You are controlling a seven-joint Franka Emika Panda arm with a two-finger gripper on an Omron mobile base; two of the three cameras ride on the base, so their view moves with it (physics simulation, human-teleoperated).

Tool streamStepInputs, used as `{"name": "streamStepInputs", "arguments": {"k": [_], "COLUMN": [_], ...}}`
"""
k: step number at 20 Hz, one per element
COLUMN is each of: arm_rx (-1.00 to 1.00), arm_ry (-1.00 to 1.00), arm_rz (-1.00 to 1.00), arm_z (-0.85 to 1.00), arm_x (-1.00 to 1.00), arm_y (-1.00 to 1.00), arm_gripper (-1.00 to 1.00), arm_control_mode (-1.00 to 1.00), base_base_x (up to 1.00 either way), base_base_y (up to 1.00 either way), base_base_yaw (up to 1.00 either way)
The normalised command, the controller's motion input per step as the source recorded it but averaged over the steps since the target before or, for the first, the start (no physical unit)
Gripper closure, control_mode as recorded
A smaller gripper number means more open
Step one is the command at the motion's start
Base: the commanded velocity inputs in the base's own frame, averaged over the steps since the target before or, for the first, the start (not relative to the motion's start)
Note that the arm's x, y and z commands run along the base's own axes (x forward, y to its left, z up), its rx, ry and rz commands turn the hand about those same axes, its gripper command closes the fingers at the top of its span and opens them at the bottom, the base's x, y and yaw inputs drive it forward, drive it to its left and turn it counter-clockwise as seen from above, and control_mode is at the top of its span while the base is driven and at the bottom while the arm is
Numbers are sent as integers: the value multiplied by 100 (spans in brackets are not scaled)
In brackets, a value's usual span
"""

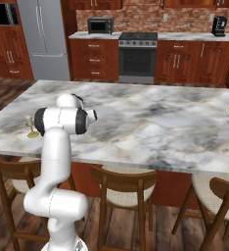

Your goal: Get the candle and the beer from the cabinet and move them to the dining counter.

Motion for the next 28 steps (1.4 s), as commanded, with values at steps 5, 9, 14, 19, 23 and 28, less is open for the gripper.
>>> {"name": "streamStepInputs", "arguments": {"k": [5, 9, 14, 19, 23, 28], "arm_rx": [0, 0, 0, 0, 0, 0], "arm_ry": [0, -2, -2, -5, -1, -3], "arm_rz": [0, 1, 0, 0, 0, 1], "arm_z": [-28, -29, -23, -17, -10, -7], "arm_x": [10, 2, 2, 2, 6, 2], "arm_y": [0, 0, 0, 0, 0, -3], "arm_gripper": [100, 100, -100, -100, -100, -100], "arm_control_mode": [-100, -100, -100, -100, -100, -100], "base_base_x": [0, 0, 0, 0, 0, 0], "base_base_y": [0, 0, 0, 0, 0, 0], "base_base_yaw": [0, 0, 0, 0, 0, 0]}}
